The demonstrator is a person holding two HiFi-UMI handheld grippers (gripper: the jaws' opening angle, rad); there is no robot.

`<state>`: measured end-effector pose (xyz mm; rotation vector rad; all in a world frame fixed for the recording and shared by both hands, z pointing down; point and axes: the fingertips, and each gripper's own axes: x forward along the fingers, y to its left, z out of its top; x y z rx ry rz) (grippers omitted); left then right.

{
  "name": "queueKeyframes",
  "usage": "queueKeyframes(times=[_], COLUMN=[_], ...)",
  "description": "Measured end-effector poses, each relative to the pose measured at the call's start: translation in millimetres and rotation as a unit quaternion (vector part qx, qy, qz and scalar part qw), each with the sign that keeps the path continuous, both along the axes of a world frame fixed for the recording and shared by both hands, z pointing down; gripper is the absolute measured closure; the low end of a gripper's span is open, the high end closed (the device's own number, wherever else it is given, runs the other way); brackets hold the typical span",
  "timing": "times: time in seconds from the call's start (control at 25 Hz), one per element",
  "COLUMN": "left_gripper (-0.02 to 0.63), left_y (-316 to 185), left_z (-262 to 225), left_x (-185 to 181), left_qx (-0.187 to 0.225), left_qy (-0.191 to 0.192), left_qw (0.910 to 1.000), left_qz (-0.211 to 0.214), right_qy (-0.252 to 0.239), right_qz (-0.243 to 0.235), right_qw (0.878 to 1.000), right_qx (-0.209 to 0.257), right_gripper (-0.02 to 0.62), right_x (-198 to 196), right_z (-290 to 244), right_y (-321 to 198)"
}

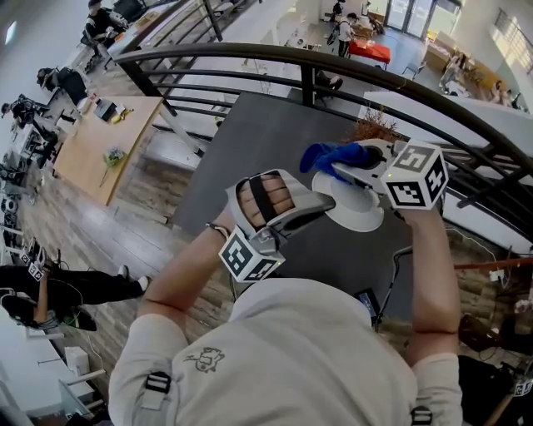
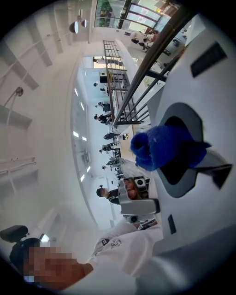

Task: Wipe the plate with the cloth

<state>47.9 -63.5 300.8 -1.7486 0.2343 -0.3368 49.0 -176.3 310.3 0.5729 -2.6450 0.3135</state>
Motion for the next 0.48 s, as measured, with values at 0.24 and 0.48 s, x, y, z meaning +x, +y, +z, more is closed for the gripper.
queueKeyframes(times=[0.24,0.48], left_gripper=[0.586,0.588], left_y=[-13.6,-30.0], left_z=[5.8,2.8], left_x=[-4.0,-18.0], left_qx=[0.000,-0.002], left_qy=[-0.005,0.000], left_qw=[0.9998,0.9988], left_qz=[-0.021,-0.048], right_qy=[-0.037,-0.072], right_qz=[-0.065,-0.076], right_qw=[0.997,0.994], right_qx=[0.018,0.021], right_gripper=[0.508,0.508], right_x=[-37.3,-30.5], right_z=[-34.1,-47.0], right_y=[39.4,64.1])
